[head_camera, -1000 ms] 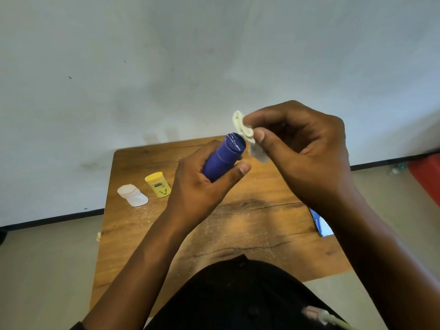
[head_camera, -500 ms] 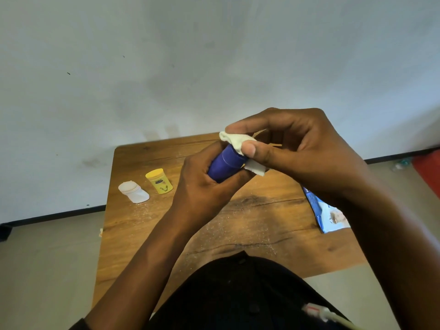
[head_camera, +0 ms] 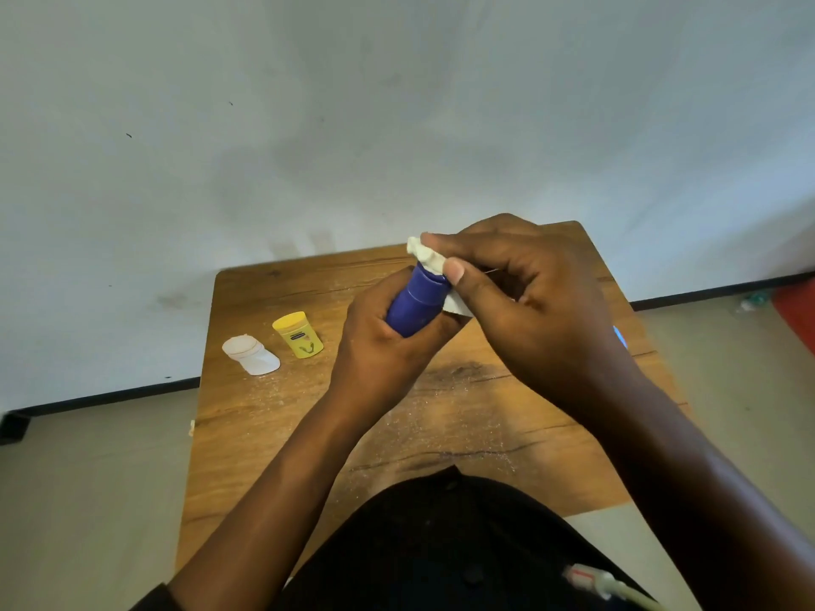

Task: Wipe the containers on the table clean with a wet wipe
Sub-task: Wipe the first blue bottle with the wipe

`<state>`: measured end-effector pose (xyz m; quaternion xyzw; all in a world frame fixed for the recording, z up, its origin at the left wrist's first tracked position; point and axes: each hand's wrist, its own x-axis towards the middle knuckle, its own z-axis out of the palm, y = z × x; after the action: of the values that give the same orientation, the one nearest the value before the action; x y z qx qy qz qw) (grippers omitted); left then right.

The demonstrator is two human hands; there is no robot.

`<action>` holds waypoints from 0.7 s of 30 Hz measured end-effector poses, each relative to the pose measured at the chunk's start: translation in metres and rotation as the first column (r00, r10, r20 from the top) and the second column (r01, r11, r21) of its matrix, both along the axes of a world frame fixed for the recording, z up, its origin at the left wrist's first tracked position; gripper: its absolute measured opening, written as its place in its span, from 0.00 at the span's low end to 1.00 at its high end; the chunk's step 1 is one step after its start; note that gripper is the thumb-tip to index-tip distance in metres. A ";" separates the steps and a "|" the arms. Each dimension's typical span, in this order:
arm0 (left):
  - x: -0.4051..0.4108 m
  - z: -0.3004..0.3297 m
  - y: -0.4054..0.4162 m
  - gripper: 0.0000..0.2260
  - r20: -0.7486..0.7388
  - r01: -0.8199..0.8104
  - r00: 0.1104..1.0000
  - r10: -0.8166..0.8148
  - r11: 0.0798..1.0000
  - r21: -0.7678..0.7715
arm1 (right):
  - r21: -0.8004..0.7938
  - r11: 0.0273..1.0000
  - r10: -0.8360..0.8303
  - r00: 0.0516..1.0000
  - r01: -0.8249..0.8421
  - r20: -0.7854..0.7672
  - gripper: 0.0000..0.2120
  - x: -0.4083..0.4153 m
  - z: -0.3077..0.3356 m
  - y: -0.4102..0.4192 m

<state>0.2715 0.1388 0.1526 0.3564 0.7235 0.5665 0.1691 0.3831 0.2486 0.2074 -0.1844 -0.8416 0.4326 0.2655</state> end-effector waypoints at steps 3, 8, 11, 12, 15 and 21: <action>0.001 -0.001 0.002 0.12 0.018 -0.027 0.999 0.028 1.000 -0.006 | 0.044 0.998 -0.039 0.998 0.041 -0.048 0.13 0.000 -0.003 -0.003; 0.003 0.003 0.000 0.14 0.022 -0.013 1.000 0.013 1.000 0.007 | -0.028 0.996 -0.086 0.993 0.084 -0.079 0.08 0.002 0.004 0.002; -0.001 0.002 -0.001 0.12 0.011 -0.016 1.000 0.016 1.000 0.006 | -0.025 0.993 -0.118 0.990 0.116 -0.082 0.05 0.006 0.004 0.007; -0.002 0.003 -0.001 0.11 0.007 -0.017 1.000 0.017 1.000 0.001 | -0.001 0.994 -0.108 0.991 0.108 -0.081 0.05 0.006 0.004 0.007; 0.002 0.008 -0.001 0.13 -0.024 -0.013 1.000 0.012 1.000 -0.017 | 0.060 0.997 -0.053 0.995 0.058 -0.082 0.06 0.006 0.008 0.003; -0.001 0.012 -0.002 0.13 -0.067 -0.002 0.998 0.002 1.000 0.004 | 0.173 0.979 -0.101 0.993 0.109 -0.053 0.06 0.001 0.008 0.011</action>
<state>0.2700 0.1364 0.1642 0.3746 0.7281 0.5559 0.1435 0.3846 0.2591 0.2154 -0.1949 -0.8596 0.3460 0.3214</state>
